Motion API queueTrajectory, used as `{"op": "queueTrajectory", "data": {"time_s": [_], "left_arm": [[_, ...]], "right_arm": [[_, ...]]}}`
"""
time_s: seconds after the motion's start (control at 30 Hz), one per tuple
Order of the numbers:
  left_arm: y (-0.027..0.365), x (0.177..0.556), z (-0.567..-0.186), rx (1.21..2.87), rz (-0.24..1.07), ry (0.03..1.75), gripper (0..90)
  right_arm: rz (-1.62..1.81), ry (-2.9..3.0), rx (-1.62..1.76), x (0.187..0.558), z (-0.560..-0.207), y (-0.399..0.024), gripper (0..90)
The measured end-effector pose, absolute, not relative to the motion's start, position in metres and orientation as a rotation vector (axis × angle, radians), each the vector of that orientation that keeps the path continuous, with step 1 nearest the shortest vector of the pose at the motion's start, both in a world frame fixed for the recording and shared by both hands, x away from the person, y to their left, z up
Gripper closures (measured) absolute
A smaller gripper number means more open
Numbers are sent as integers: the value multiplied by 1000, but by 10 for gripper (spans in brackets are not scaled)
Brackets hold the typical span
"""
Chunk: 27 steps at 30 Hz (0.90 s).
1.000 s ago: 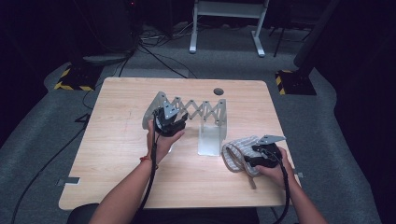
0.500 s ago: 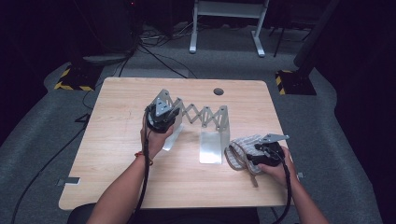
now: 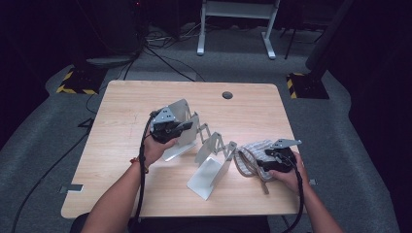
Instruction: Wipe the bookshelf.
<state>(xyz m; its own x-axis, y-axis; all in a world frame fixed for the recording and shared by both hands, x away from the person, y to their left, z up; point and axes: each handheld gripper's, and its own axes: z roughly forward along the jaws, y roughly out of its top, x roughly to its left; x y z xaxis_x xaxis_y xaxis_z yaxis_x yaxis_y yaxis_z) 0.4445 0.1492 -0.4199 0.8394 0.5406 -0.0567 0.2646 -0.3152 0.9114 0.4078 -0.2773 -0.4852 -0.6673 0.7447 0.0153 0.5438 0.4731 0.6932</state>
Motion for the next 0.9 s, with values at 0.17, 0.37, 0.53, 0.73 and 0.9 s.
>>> {"op": "queueTrajectory", "data": {"time_s": [0.17,0.37,0.53,0.73,0.9], "left_arm": [[146,445,-417,1951,248,507,896],[143,454,-416,1970,187,414,896],[137,462,-417,1980,132,340,896],[121,472,-417,1989,109,278,896],[110,478,-419,1998,110,263,895]], "right_arm": [[996,2433,1092,407,-486,-277,341],[1004,2427,1086,408,-486,-276,339],[1006,2427,1075,406,-486,-275,341],[1009,2436,1063,406,-486,-273,339],[1010,2435,1062,405,-486,-272,338]]}}
